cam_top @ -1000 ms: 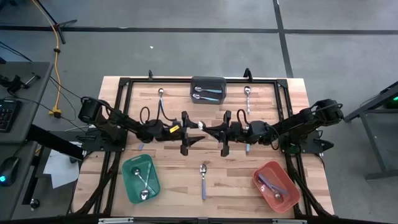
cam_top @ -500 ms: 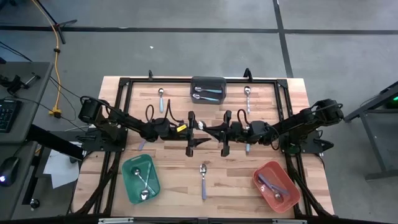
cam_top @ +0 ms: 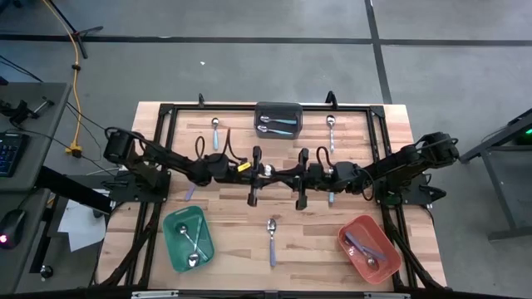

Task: Sort silverware by color (type)
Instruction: Put the white patterned into the green bin

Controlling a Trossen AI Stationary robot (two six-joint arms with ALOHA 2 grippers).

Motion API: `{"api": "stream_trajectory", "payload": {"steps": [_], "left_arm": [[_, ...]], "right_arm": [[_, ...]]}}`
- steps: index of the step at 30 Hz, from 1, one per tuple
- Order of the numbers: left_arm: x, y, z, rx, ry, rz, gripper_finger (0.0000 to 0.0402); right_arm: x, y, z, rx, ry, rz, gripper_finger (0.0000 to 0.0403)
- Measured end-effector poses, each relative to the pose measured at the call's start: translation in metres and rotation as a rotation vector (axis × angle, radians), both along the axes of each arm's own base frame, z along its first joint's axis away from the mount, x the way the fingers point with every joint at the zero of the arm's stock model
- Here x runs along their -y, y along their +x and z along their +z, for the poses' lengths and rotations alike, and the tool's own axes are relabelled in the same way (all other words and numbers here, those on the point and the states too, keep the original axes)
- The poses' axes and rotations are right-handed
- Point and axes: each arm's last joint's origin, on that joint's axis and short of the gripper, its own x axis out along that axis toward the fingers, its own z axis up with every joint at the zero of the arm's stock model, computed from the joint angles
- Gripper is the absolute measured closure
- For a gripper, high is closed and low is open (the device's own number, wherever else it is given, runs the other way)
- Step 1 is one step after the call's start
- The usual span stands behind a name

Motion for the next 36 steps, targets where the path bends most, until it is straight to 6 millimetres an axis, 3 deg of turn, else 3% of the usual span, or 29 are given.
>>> {"api": "stream_trajectory", "payload": {"steps": [8, 13, 16, 20, 25, 36], "left_arm": [[-0.002, -0.012, 0.013, -0.16, -0.005, 0.014, 0.0395], [0.008, -0.034, 0.015, -0.379, 0.034, 0.001, 0.0396], [0.017, -0.051, 0.028, -0.472, 0.06, -0.032, 0.0396], [0.034, -0.074, 0.033, -0.684, 0.13, -0.047, 0.0396], [0.06, -0.098, 0.045, -0.88, 0.208, -0.053, 0.0396], [0.11, -0.147, 0.054, -1.243, 0.287, -0.188, 0.0396]], "right_arm": [[0.002, -0.003, 0.004, -0.008, -0.014, -0.046, 0.0329], [0.005, -0.014, 0.021, -0.015, -0.046, -0.104, 0.0303], [0.008, -0.019, 0.02, -0.101, -0.086, -0.152, 0.0301], [0.011, -0.029, 0.033, -0.096, -0.099, -0.189, 0.0308], [0.011, -0.032, 0.034, -0.124, -0.106, -0.188, 0.033], [0.012, -0.029, 0.02, -0.229, -0.105, -0.212, 0.04]]}}
